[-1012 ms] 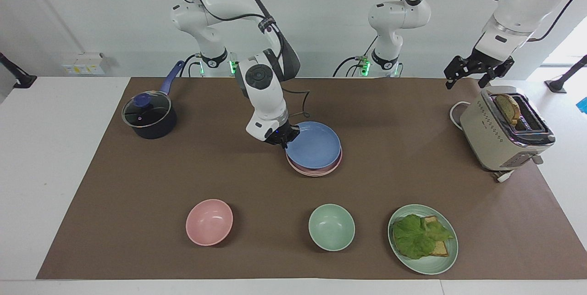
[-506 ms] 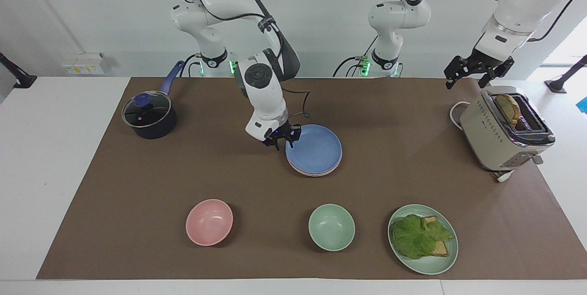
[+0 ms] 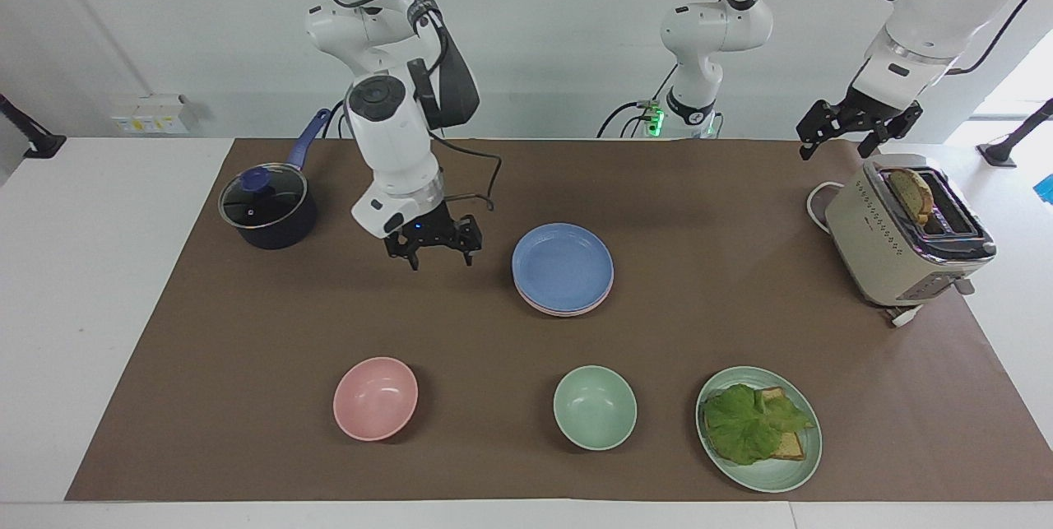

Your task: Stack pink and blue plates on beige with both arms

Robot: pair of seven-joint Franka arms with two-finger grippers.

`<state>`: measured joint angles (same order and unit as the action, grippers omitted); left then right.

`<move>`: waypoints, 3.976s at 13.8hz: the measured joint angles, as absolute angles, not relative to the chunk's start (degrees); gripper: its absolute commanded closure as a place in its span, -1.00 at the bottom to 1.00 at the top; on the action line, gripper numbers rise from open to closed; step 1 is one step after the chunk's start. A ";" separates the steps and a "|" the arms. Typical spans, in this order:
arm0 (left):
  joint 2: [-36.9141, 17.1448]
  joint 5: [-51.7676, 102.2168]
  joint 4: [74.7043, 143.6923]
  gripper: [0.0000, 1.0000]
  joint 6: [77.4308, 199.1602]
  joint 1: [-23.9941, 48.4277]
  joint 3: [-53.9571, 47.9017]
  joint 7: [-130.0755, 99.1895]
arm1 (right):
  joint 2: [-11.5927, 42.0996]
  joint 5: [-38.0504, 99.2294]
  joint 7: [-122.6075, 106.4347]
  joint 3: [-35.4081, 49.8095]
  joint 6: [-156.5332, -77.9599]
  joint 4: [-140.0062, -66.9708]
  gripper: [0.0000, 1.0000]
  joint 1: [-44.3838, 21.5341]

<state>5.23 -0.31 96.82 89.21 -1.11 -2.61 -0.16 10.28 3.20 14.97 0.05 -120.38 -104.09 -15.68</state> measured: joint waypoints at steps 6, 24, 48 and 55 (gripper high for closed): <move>5.23 -0.31 96.82 -1.00 89.21 -1.11 -2.61 -0.16 | 4.84 2.50 14.97 -0.15 -109.72 -99.34 -1.00 -6.50; 5.23 -0.31 96.82 -1.00 89.21 -1.11 -2.61 -0.16 | -5.73 -1.35 6.01 -5.12 -87.45 -92.70 -1.00 -3.24; 5.23 -0.31 96.82 -1.00 89.21 -1.11 -2.62 -0.16 | -7.04 -1.35 1.80 -3.50 -86.86 -94.42 -1.00 -1.57; 5.23 -0.31 96.82 -1.00 89.21 -1.11 -2.62 -0.16 | -7.04 -1.36 -0.19 -3.52 -87.67 -94.42 -1.00 -1.57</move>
<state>5.23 -0.31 96.82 89.21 -1.11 -2.62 -0.16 -7.04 -1.36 -0.19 -3.52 -87.67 -94.42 -1.57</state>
